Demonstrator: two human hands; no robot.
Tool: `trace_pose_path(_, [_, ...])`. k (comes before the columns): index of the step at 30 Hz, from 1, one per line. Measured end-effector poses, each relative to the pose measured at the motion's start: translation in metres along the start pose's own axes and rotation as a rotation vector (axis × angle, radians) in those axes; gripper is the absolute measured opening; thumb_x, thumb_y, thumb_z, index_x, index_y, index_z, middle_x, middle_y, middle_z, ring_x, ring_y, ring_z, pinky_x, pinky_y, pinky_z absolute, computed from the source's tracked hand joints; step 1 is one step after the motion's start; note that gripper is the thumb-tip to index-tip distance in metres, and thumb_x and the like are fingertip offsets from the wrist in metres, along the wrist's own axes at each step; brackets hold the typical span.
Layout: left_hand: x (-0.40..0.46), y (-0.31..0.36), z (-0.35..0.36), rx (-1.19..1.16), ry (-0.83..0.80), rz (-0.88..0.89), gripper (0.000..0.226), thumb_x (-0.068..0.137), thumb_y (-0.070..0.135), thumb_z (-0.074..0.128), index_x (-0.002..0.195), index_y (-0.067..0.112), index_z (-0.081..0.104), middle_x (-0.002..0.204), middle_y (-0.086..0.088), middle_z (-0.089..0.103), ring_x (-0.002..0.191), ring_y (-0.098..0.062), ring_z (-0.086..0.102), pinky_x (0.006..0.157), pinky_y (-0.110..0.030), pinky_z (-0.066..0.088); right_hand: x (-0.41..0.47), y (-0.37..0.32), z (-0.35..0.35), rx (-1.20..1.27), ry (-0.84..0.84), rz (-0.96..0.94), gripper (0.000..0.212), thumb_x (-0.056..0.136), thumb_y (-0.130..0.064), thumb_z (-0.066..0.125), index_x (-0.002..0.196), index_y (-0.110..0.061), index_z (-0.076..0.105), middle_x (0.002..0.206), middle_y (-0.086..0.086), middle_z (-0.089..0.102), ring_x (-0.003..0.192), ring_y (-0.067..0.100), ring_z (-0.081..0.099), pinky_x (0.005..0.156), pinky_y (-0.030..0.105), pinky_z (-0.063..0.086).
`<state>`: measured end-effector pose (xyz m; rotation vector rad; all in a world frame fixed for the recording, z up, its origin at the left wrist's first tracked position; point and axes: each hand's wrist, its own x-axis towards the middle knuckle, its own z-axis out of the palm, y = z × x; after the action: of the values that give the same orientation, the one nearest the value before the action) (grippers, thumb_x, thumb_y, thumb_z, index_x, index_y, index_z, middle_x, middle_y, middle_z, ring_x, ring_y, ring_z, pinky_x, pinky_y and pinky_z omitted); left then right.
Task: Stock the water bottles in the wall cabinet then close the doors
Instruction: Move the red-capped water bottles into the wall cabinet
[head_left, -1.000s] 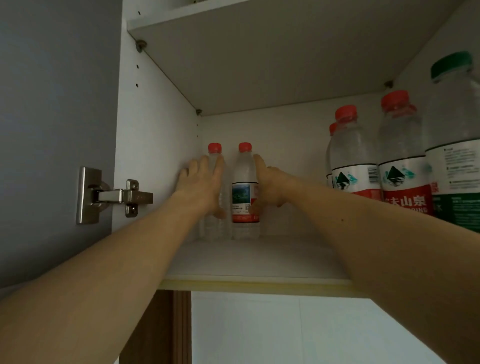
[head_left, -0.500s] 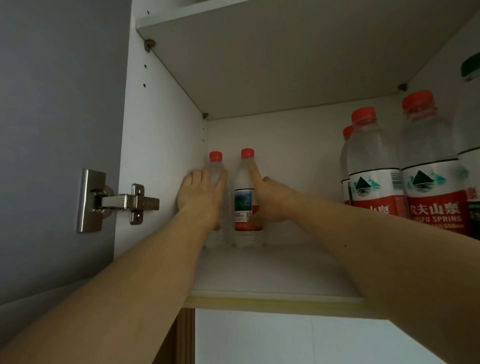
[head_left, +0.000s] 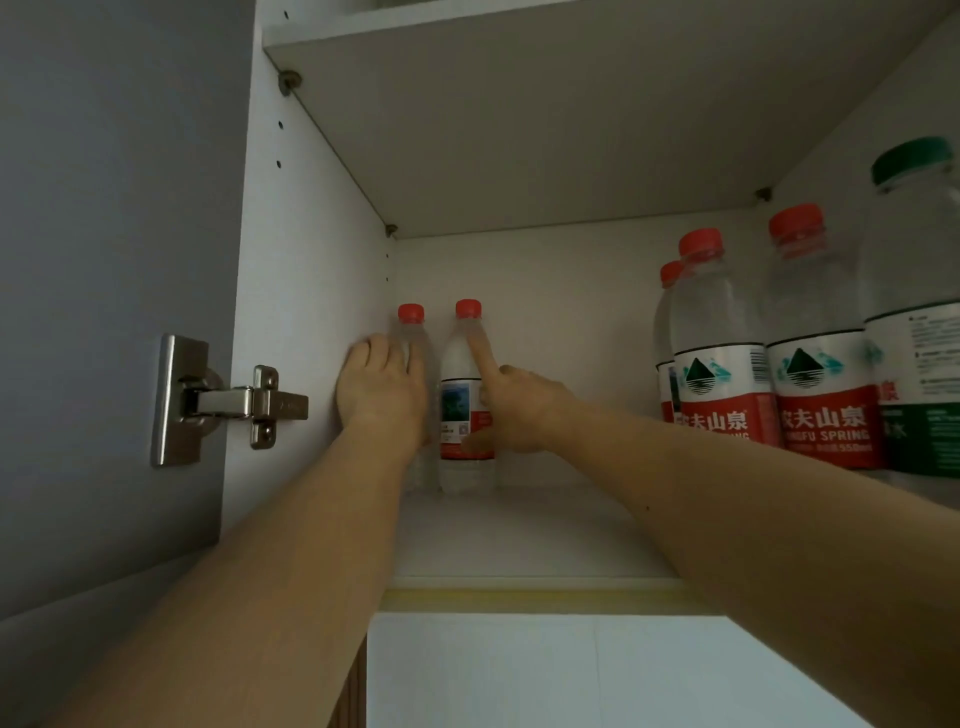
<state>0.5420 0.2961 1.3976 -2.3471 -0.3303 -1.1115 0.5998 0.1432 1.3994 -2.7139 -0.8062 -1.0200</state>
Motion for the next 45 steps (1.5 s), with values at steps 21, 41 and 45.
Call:
trace_pose_path(21, [-0.025,0.066,-0.085,-1.59,0.146,0.075,0.071,0.085,0.049,0.076,0.142,0.02,0.046,0.131,0.001,0.052,0.109,-0.017,0.057,0.072,-0.023,0.044,-0.216,0.011,-0.153,-0.31,0.442,-0.069,0.041,0.094,-0.024,0.058,0.134,-0.012,0.057,0.134,0.007,0.051,0.123,0.028,0.043,0.091,0.044,0.051])
trace_pose_path(41, [-0.071,0.14,-0.145,-1.693,-0.316,0.315,0.132,0.077,0.013,0.087,0.158,0.035,-0.014,0.133,-0.005,0.06,0.119,-0.026,0.062,0.102,-0.049,0.052,-0.265,0.065,-0.137,0.067,0.53,0.456,0.118,0.085,-0.03,0.077,0.152,-0.051,-0.018,0.132,0.013,0.035,0.089,0.032,0.061,0.074,0.048,0.06])
trace_pose_path(45, [-0.073,0.135,-0.142,-1.688,-0.323,0.276,0.117,0.076,0.012,0.088,0.159,0.018,0.005,0.136,-0.009,0.059,0.121,-0.028,0.06,0.104,-0.05,0.051,-0.264,0.058,-0.142,0.093,0.509,0.47,0.123,0.082,-0.04,0.08,0.15,-0.056,-0.021,0.125,0.011,0.044,0.077,0.025,0.058,0.06,0.038,0.051])
